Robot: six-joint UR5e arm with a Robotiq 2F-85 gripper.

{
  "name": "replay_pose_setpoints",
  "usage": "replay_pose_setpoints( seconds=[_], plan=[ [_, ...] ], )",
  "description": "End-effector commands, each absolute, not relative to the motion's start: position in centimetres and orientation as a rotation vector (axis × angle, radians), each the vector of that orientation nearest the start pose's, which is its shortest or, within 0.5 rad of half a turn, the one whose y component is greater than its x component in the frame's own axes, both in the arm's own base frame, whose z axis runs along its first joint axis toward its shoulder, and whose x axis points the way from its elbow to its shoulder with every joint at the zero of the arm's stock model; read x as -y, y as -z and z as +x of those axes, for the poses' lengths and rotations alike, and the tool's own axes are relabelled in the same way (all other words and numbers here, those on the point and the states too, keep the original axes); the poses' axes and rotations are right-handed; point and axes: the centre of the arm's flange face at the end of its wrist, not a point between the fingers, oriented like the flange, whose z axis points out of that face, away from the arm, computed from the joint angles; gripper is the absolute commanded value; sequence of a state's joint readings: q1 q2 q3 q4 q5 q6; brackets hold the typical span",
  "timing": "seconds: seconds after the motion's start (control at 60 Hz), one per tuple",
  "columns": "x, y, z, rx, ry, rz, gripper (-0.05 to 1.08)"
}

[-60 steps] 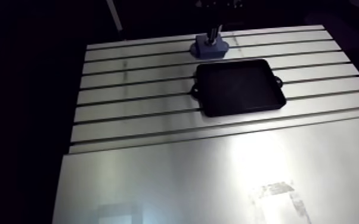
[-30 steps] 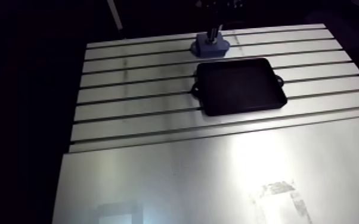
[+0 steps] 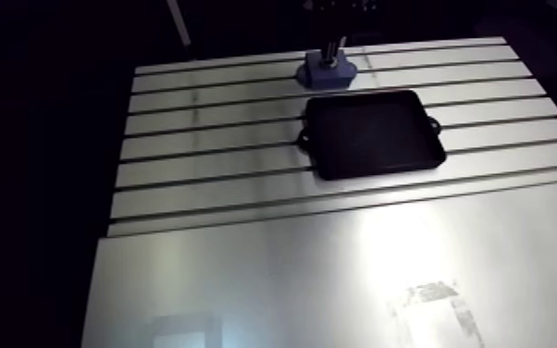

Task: Pick up the bearing and press it into the housing until flush.

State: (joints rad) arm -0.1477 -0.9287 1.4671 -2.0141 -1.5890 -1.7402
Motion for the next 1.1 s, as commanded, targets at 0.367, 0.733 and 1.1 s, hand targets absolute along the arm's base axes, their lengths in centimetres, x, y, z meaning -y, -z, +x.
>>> replay_pose_setpoints(
  seconds=[0.367, 0.733, 1.1],
  plan=[
    [3.02, -19.08, -69.14, -3.042, -0.005, -0.035, 1.08],
    [3.04, -18.91, -69.04, -3.041, -0.005, -0.038, 1.08],
    [2.74, -18.73, -68.92, -3.038, -0.004, -0.031, 1.08]
  ],
)
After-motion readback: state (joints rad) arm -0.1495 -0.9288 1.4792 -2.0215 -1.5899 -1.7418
